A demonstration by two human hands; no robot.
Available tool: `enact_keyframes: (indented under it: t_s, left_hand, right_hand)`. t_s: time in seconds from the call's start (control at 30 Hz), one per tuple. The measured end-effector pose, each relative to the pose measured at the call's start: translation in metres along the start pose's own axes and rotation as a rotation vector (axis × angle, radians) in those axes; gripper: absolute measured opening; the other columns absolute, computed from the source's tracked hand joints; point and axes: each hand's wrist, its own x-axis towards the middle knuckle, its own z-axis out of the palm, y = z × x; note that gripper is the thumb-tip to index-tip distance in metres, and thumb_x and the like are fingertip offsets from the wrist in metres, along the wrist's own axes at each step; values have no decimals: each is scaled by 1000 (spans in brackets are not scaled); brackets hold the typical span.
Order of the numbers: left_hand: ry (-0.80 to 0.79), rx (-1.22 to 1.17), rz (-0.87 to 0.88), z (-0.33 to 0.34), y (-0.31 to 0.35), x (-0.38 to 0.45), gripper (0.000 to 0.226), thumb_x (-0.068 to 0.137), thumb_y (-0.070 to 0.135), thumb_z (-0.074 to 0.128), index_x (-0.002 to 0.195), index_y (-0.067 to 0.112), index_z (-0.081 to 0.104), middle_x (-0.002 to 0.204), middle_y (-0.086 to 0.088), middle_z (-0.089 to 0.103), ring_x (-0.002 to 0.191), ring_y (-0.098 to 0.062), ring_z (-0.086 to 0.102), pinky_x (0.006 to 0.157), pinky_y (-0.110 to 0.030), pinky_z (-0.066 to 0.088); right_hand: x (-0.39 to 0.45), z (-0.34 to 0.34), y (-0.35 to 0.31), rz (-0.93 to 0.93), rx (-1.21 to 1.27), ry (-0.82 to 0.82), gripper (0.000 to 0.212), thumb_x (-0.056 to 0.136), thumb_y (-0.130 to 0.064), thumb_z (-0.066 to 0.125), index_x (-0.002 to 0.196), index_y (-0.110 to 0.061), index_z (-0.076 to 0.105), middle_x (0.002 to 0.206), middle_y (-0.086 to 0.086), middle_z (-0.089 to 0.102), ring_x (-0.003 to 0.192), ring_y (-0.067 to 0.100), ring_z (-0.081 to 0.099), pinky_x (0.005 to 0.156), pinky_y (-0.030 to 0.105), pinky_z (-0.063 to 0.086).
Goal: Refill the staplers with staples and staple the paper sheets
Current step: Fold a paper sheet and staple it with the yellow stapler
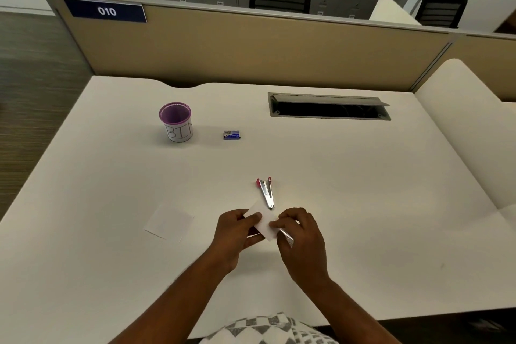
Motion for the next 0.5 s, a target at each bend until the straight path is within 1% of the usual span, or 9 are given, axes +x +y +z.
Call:
enact_keyframes:
  t_s: [0.07, 0.13, 0.2, 0.27, 0.33, 0.4, 0.43, 0.5]
  left_hand:
    - [51, 43, 17, -3, -1, 3, 23, 93, 8, 68, 114, -1, 67, 102, -16, 75, 87, -26, 77, 74, -36, 64]
    - [62, 35, 30, -8, -2, 6, 19, 92, 6, 69, 109, -1, 68, 97, -16, 76, 82, -23, 78, 69, -33, 63]
    - [80, 40, 41, -13, -4, 8, 14, 91, 6, 70, 105, 1, 70, 95, -15, 76, 79, -21, 78, 66, -30, 62]
    - [102, 46, 48, -18, -6, 10, 10, 91, 6, 70, 101, 4, 70, 97, -16, 75, 82, -24, 77, 66, -30, 62]
    - [119, 50, 40, -20, -8, 11, 9, 90, 6, 71, 100, 5, 70, 98, -16, 75, 84, -27, 76, 68, -31, 63]
    - [125, 53, 31, -22, -12, 12, 8, 90, 6, 71, 98, 5, 71, 96, -16, 76, 82, -26, 76, 68, -31, 63]
    - [128, 50, 29, -22, -13, 12, 7, 90, 6, 71, 97, 5, 71, 95, -15, 76, 79, -24, 76, 68, -30, 63]
    - [135, 43, 22, -24, -15, 13, 5, 92, 6, 70, 96, 7, 72, 91, -14, 77, 75, -21, 77, 67, -30, 63]
  right_hand:
    - [1, 0, 6, 89, 39, -76, 39, 76, -3, 74, 104, -29, 69, 111, -16, 55, 101, 9, 57, 76, 20, 51]
    - [3, 0, 17, 185, 52, -137, 40, 80, -12, 75, 113, -33, 65, 115, -19, 53, 104, 10, 56, 79, 23, 50]
    - [4, 1, 31, 279, 9, -197, 44, 84, -27, 77, 124, -30, 60, 123, -14, 53, 110, 14, 57, 82, 29, 51]
    - [3, 4, 44, 364, -70, -285, 56, 84, -39, 76, 134, -26, 55, 129, -9, 52, 118, 19, 54, 86, 33, 51]
    - [2, 9, 53, 420, -125, -399, 69, 83, -51, 75, 141, -24, 50, 133, -6, 50, 123, 20, 50, 91, 33, 49]
    - [1, 15, 58, 435, -128, -492, 70, 82, -53, 75, 142, -26, 50, 132, -6, 51, 122, 19, 49, 91, 30, 46]
    - [0, 18, 58, 436, -113, -511, 68, 81, -52, 76, 140, -28, 52, 130, -7, 52, 120, 18, 50, 91, 29, 46]
    - [-1, 23, 58, 427, -100, -498, 63, 79, -50, 77, 135, -30, 56, 126, -8, 53, 116, 17, 52, 88, 28, 46]
